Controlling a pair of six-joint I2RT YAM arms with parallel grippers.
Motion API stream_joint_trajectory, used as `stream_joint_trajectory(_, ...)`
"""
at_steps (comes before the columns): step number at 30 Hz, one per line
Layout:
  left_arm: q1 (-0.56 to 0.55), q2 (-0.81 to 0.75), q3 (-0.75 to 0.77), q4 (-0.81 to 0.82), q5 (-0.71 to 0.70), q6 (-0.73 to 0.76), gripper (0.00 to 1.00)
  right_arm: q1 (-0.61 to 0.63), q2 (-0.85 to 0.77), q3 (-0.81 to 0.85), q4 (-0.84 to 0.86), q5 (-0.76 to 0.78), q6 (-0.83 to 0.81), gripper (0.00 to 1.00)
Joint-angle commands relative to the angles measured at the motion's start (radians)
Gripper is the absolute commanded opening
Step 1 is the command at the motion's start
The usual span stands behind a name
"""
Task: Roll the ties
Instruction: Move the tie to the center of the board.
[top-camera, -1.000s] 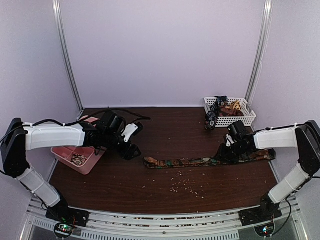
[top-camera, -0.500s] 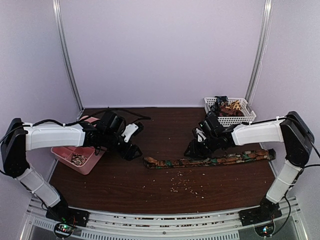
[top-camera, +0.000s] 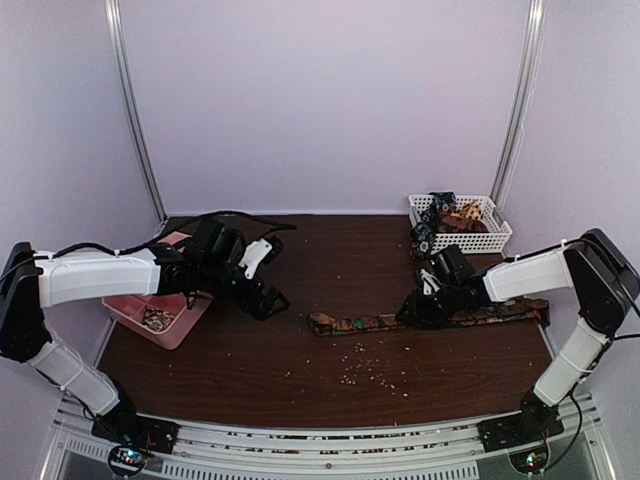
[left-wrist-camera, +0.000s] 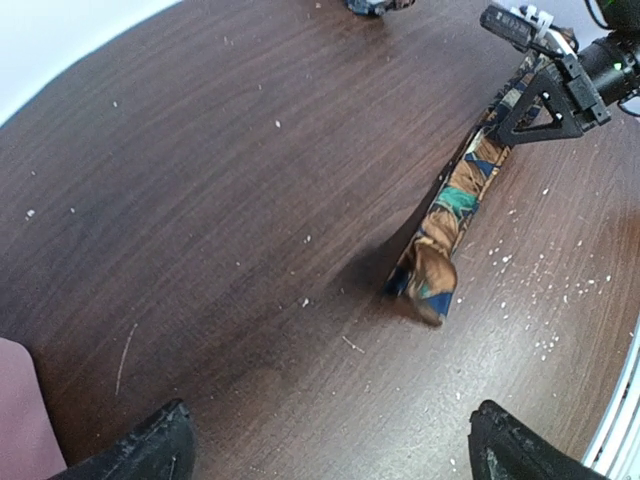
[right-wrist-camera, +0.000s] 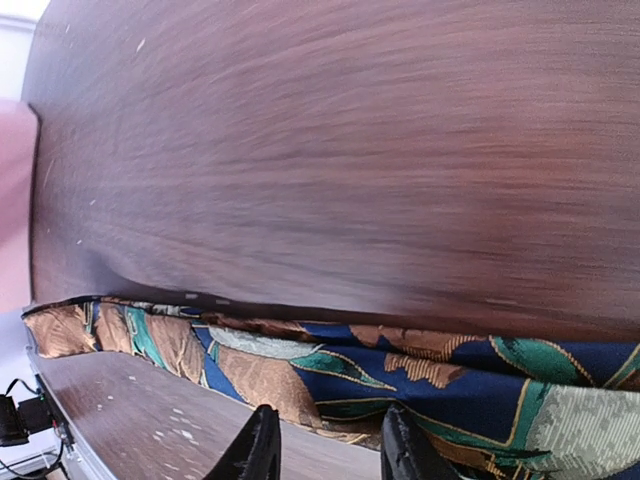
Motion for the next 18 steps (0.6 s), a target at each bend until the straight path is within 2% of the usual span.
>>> stream_joint_trajectory(1,-0.008,-0.085,-0.049,0.110,-0.035,-0.015,0.98,-0.084,-0.027,-0.106,-0.135,0.051,-0.087,0.36)
stream_joint_trajectory(5,-0.011,-0.169,-0.102,0.191,-0.175,-0.072,0.98,-0.105,-0.111,-0.115,-0.182,0.039,-0.132,0.36)
stream_joint_trajectory(10,-0.011,-0.256,-0.209,0.386,-0.164,-0.120,0.98,-0.102,-0.240,-0.049,-0.213,-0.016,-0.168,0.40)
stream_joint_trajectory(15,-0.019,-0.169,-0.087,0.262,0.004,-0.004,0.98,-0.085,-0.346,0.047,-0.254,-0.018,-0.226,0.55)
stream_joint_trajectory(18,-0.084,-0.092,-0.032,0.261,0.014,0.064,0.98,-0.085,-0.373,0.068,-0.223,-0.060,-0.238,0.61)
